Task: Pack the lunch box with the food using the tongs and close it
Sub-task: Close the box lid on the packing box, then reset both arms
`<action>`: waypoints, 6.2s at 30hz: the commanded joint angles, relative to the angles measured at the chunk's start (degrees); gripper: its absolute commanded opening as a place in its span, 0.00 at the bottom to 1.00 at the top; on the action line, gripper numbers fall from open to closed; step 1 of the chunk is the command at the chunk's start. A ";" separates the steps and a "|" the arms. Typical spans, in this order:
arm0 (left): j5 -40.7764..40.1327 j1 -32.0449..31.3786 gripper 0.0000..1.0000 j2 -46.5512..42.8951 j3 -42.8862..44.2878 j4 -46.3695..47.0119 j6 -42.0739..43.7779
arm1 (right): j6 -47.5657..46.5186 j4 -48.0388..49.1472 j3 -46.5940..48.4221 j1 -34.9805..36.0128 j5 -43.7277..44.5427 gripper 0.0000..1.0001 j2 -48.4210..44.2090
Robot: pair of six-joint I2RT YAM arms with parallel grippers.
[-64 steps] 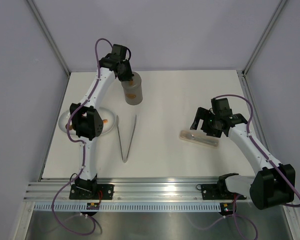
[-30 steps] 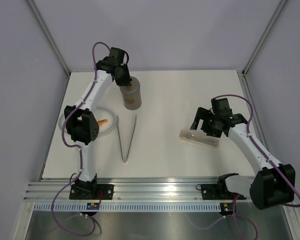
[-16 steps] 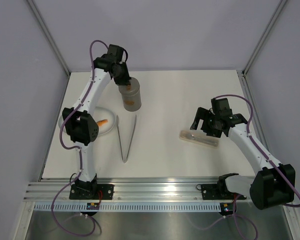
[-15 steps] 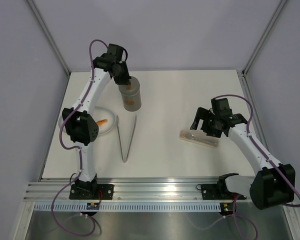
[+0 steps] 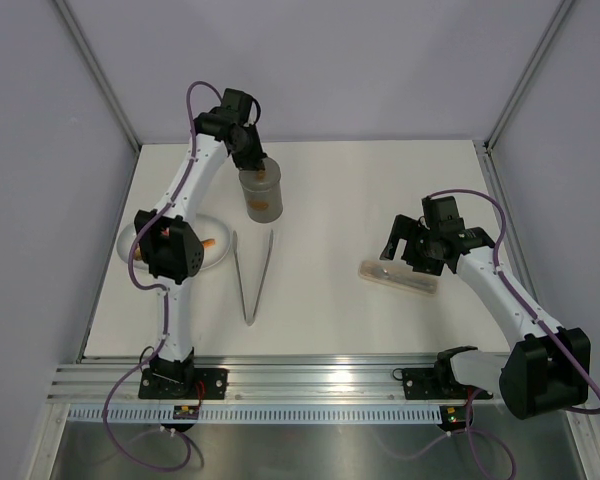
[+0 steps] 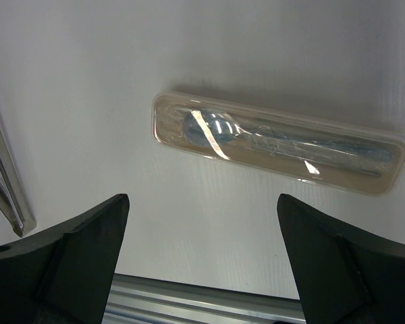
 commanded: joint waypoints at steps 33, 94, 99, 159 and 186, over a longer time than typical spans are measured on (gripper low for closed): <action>-4.44 -0.58 0.52 -3.31 -3.18 3.07 2.52 | 0.06 1.32 -0.42 -0.27 0.42 0.99 -1.47; -16.41 -5.24 0.54 -2.26 -8.10 4.13 5.87 | 0.33 0.70 -0.51 -0.19 0.50 0.99 -2.26; -17.20 -5.94 0.53 -2.43 -6.08 1.85 6.74 | 0.15 0.97 -0.51 -0.19 0.33 0.99 -2.35; -15.88 -7.79 0.49 -6.65 -20.15 8.55 5.69 | 0.15 0.61 -1.47 -0.19 0.33 0.99 -3.76; -14.66 -12.36 0.77 -54.10 -53.79 24.95 1.04 | 2.26 -6.32 6.34 -0.19 12.80 0.99 -6.21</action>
